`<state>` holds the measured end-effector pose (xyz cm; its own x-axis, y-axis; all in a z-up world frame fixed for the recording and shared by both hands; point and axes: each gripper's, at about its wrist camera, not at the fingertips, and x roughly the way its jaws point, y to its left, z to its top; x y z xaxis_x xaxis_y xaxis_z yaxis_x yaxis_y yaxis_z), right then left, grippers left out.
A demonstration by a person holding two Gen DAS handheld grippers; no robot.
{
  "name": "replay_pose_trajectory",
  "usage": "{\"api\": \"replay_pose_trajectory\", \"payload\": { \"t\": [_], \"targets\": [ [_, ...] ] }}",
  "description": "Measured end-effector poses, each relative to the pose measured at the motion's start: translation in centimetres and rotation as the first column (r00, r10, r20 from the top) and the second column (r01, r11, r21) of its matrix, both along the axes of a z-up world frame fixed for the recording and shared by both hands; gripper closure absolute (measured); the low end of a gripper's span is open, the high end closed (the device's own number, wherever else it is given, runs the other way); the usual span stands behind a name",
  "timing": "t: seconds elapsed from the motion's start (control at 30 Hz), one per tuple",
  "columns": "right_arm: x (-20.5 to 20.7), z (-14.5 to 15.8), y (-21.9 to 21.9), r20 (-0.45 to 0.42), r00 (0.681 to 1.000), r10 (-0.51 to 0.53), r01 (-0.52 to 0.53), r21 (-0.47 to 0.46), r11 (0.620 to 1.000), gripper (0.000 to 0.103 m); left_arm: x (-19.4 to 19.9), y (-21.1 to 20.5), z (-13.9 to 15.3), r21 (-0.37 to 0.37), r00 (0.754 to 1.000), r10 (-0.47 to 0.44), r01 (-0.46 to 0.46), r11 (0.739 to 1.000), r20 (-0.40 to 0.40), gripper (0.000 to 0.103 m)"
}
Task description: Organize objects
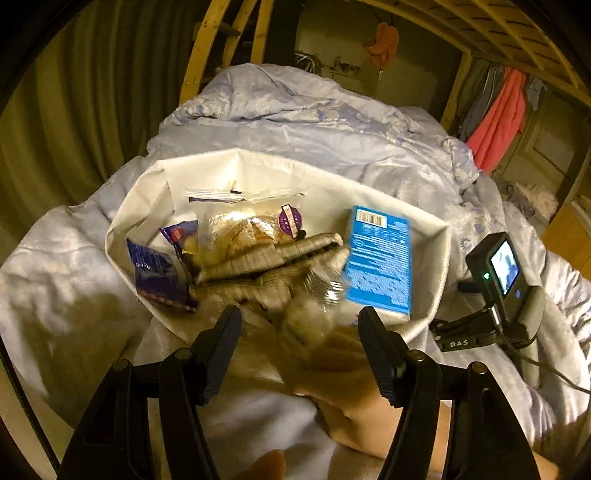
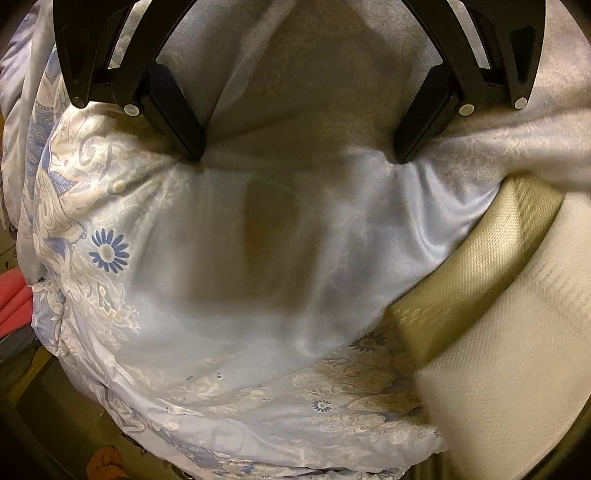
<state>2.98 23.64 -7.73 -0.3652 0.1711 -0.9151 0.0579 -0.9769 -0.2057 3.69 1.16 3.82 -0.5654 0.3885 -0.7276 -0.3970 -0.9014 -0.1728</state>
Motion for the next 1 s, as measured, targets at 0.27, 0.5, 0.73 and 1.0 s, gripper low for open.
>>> {"api": "replay_pose_trajectory", "payload": {
  "t": [0.27,0.5,0.73,1.0],
  "targets": [
    [-0.9,-0.1,0.7,0.001,1.000,0.001,-0.001,0.013,1.000,0.000,-0.4,0.4,-0.8,0.000,1.000,-0.004,0.004,1.000,0.025,0.038],
    [-1.2,-0.3,0.6,0.002,1.000,-0.003,0.003,0.022,1.000,0.000,0.1,0.6,-1.1,-0.015,1.000,-0.015,0.015,1.000,0.018,0.038],
    [-1.3,-0.3,0.8,-0.001,1.000,-0.008,0.008,0.021,1.000,0.000,0.1,0.6,-1.3,-0.045,1.000,0.005,-0.004,0.999,0.014,0.038],
    [-0.7,-0.2,0.3,-0.004,1.000,-0.008,0.008,0.026,1.000,0.000,-0.4,-0.3,-1.3,-0.027,0.997,0.069,-0.068,0.997,0.031,0.038]
  ]
}}
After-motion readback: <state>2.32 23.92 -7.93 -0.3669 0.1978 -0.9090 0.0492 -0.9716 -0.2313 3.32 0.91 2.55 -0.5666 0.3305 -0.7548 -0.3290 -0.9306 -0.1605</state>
